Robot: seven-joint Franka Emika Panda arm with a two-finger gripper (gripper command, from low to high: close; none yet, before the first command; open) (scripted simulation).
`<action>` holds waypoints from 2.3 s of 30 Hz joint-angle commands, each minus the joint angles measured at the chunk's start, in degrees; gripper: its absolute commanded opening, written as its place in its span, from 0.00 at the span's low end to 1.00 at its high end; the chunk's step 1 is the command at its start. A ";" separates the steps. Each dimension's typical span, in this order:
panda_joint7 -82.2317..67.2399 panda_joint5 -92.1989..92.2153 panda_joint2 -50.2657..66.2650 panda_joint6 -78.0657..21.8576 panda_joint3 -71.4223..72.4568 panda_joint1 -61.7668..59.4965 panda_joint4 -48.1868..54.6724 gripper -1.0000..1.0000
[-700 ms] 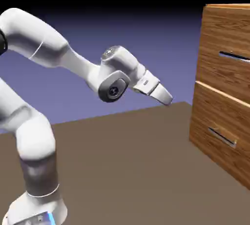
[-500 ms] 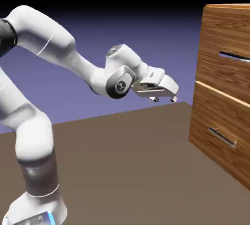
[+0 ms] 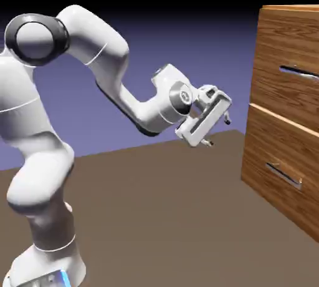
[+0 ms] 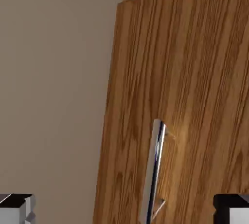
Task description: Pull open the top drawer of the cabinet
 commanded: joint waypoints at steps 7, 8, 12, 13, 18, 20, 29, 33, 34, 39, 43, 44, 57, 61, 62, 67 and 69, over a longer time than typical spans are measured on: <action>-15.26 -17.45 7.26 -1.34 9.65 -8.91 6.37 0.50; -17.44 -19.94 8.30 -1.53 11.03 -10.18 7.28 0.50; -26.15 -29.90 12.45 -2.29 16.55 -15.27 10.92 0.50; -28.33 -32.40 13.48 -2.48 17.93 -16.54 11.83 0.50; -39.23 -44.86 18.67 -3.43 24.82 -22.90 16.37 0.50; -43.59 -49.84 20.74 -3.81 27.58 -25.45 18.19 0.50; -63.20 -72.26 30.08 -5.53 39.99 -36.90 26.38 0.50; -71.92 -82.23 34.23 -6.29 45.51 -41.99 30.02 0.50; -74.10 -84.72 35.26 -6.48 46.88 -43.26 30.93 0.50; -84.99 -97.18 40.45 -7.44 53.78 -49.62 35.47 0.50; -91.99 -105.18 43.78 -8.05 58.21 -53.71 38.39 0.50; -91.99 -105.18 43.78 -8.05 58.21 -53.71 38.39 0.50; -96.38 -103.30 46.58 -7.21 51.99 -45.36 44.71 0.00; -93.96 -104.41 45.00 -8.41 58.62 -53.66 38.31 0.00; -93.54 -104.58 44.78 -8.68 60.34 -55.74 36.82 0.00; -92.65 -104.83 44.81 -9.92 69.15 -66.12 29.61 0.00; -92.81 -104.64 45.36 -10.38 72.74 -70.27 26.72 0.00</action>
